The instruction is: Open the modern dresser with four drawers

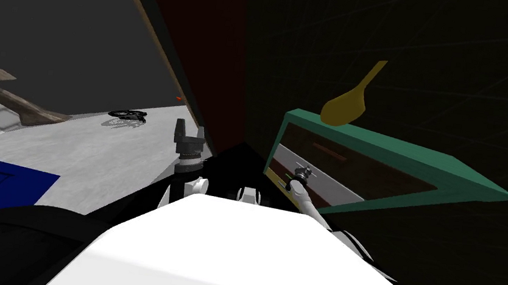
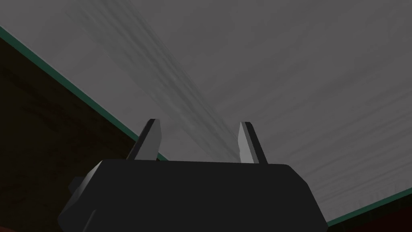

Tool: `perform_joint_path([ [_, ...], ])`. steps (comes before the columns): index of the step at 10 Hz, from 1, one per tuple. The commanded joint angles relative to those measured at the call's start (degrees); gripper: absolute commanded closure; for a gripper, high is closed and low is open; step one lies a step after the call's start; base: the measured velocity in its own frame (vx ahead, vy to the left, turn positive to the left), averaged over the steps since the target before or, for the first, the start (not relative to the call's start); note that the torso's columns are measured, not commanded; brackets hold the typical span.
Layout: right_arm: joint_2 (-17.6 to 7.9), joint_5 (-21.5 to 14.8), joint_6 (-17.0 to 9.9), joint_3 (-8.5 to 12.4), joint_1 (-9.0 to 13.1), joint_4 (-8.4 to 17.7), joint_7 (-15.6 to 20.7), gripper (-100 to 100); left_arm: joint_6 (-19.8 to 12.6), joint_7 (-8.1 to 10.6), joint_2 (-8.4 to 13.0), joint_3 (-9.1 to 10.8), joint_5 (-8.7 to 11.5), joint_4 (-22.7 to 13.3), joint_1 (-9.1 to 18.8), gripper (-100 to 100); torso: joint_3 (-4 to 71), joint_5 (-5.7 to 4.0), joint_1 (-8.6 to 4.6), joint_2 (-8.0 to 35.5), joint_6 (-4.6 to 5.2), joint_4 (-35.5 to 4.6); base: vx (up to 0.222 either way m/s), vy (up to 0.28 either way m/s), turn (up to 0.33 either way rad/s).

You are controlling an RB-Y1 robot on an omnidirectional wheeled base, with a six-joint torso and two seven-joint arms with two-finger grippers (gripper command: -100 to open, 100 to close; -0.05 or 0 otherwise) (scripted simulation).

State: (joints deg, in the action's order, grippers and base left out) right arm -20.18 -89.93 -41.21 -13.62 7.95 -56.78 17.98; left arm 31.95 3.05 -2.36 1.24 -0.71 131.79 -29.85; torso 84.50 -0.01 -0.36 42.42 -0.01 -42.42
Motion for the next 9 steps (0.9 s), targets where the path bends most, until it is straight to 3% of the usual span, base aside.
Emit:
perform_joint_path([
  [1,3.88,-1.24,-3.21,3.89,-1.97,-2.94,3.38,100,0.00,0.00,0.00,0.00,0.00,0.00,0.01,0,-0.17,0.09,0.13,0.19,-0.13,-0.24,-0.101,-0.195,0.427],
  [2,5.65,-1.73,-4.53,5.58,-2.89,-4.21,4.91,100,-0.01,0.00,0.01,0.01,0.00,-0.01,0.01,0,-0.18,0.08,0.07,0.18,-0.18,-0.29,-0.104,-0.205,0.435],
  [3,5.69,-1.73,-4.53,5.58,-2.89,-4.21,4.91,100,-0.01,0.00,0.01,0.01,0.00,-0.01,0.01,0,-0.08,0.15,0.22,0.03,-0.14,-0.26,-0.066,-0.115,0.153],
  [9,16.52,-4.69,-12.43,15.72,-8.45,-11.80,14.04,100,-0.01,0.00,0.00,0.00,0.00,-0.01,0.01,0,-0.18,0.29,0.70,0.37,0.13,-0.16,-0.103,-0.126,0.386],
])
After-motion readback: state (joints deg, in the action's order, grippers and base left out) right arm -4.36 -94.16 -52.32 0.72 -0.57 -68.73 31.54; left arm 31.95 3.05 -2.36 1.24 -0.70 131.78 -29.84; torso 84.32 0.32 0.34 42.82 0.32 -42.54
